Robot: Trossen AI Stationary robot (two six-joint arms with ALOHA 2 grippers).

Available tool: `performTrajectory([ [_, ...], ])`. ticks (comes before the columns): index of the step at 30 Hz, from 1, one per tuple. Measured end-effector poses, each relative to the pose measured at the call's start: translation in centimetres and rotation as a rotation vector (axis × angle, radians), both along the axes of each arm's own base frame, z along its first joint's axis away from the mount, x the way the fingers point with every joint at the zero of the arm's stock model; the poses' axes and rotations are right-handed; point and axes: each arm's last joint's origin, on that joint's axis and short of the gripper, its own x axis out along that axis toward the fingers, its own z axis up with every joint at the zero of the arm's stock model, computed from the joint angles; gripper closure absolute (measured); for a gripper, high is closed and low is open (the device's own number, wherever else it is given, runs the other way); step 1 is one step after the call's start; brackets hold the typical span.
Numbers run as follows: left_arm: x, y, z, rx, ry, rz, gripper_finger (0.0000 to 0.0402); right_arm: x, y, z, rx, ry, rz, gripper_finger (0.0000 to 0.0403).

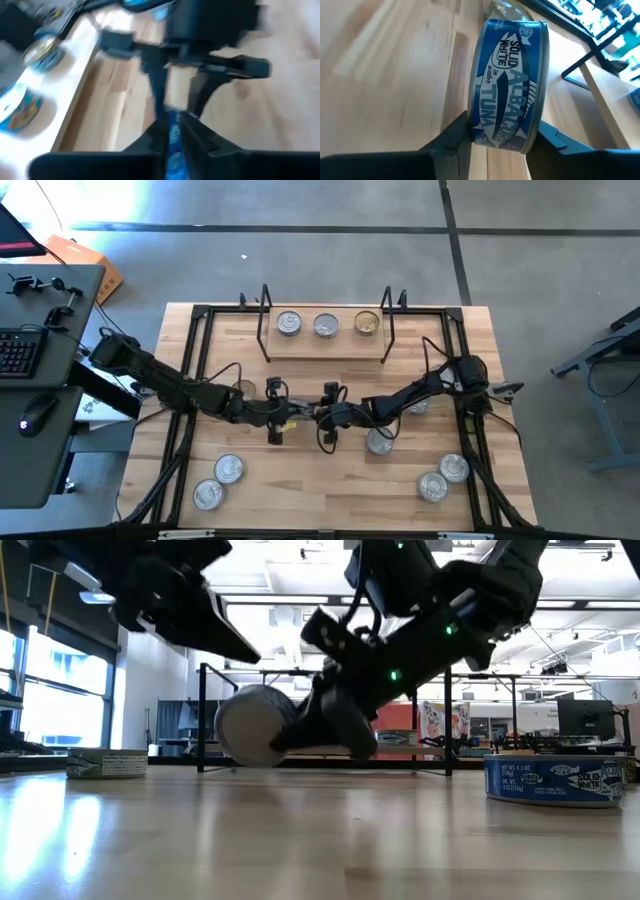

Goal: Stack canned seafood by type on shelf
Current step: Put the blue tuna can on the shelf aligned with the other blue tuna can

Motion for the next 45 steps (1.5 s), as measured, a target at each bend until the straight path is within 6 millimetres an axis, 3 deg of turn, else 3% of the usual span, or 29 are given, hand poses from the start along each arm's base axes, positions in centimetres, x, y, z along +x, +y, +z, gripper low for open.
performTrajectory([
  [6,0.6,0.2,-0.6,0.117,0.034,-0.107,0.0250,-0.1,-0.2,1.9,0.197,0.032,0.014,0.0282],
  [11,2.2,1.2,-1.8,0.191,0.022,-0.102,0.0165,0.3,0.0,2.2,0.286,0.116,0.018,0.0282],
  [14,2.7,1.8,-2.8,0.185,0.053,-0.106,0.0135,0.1,-0.1,1.9,0.298,0.147,0.009,0.0282],
  [19,3.0,2.1,-3.4,0.091,0.070,-0.112,0.0141,0.0,-0.1,1.7,0.310,0.165,-0.011,0.0282],
  [26,2.9,1.9,-3.5,0.091,0.084,-0.169,0.0212,0.1,-0.2,1.8,0.315,0.164,-0.011,0.0282],
  [29,2.8,1.7,-3.4,0.104,0.082,-0.153,0.0224,0.0,-0.3,1.8,0.326,0.175,-0.024,0.0275],
  [39,3.3,1.5,-2.7,-0.009,0.097,-0.117,0.0165,-0.1,-0.9,1.8,0.361,0.179,-0.080,0.0276],
  [45,3.6,2.1,-3.3,0.042,0.109,-0.045,0.0135,0.0,-1.1,1.8,0.363,0.161,-0.097,0.0274],
])
